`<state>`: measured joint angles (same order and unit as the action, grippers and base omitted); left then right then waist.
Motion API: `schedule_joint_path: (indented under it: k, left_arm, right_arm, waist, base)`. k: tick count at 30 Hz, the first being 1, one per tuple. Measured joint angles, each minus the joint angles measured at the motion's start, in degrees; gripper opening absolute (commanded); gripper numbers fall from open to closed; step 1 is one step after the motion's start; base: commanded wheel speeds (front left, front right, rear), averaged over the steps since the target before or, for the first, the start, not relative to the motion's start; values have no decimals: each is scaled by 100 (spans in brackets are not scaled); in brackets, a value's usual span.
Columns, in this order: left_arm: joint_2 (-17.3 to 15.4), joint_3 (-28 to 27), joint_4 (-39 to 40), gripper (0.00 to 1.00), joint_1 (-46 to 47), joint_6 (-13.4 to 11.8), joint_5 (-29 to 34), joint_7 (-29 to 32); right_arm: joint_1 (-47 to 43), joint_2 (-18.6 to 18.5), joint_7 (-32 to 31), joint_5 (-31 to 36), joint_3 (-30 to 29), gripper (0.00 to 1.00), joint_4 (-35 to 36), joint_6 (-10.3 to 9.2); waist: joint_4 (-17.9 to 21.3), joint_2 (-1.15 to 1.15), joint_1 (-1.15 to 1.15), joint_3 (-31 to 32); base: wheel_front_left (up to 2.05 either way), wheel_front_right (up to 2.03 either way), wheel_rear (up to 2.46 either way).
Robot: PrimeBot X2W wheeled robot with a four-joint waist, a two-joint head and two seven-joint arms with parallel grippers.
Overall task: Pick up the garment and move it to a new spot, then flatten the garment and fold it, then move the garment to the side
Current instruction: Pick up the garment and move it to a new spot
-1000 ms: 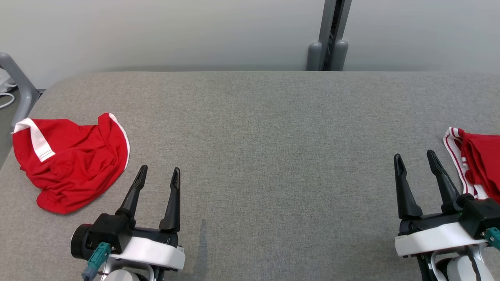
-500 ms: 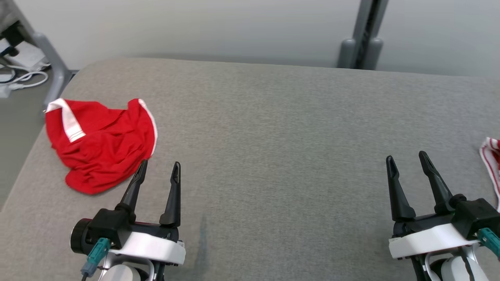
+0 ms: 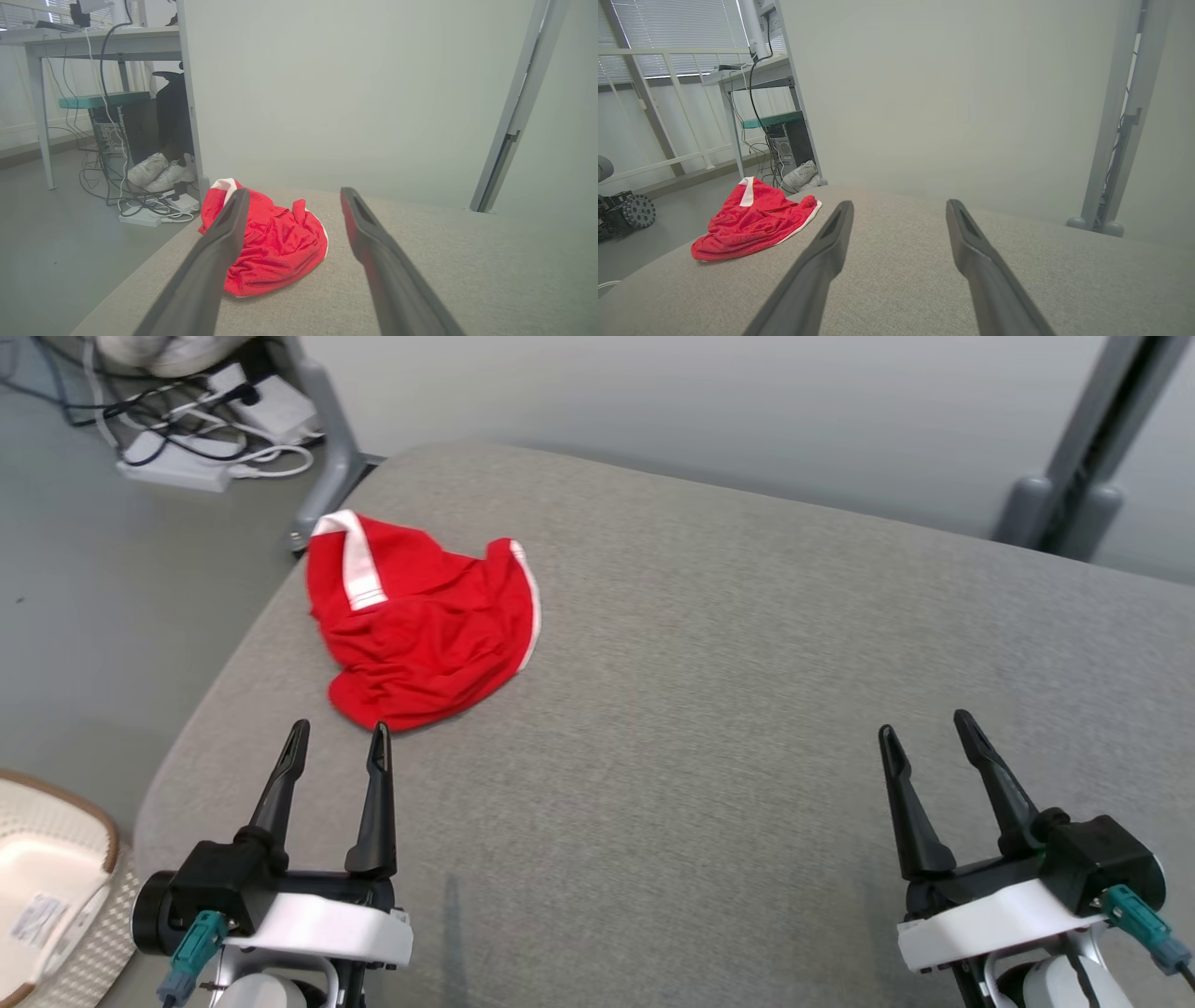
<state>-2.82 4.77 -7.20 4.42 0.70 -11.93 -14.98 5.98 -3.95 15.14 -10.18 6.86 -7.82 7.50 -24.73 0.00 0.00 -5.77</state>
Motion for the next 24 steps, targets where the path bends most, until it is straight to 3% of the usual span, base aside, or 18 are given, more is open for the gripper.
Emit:
schedule_joint_path:
  k: [7,24]
  left_arm:
    - [-5,-183,90,100,-236,-18,21,0]
    - [1,-233,214,100,-357,-83,2,0]
  right_arm:
    - [75,12,0,-80,326,100,-99,0]
    - [274,-48,0,-204,521,100,-267,0]
  waist:
    - [-552,0,0,113]
    - [-557,0,0,136]
  base:
    - [0,0,0]
    - [0,0,0]
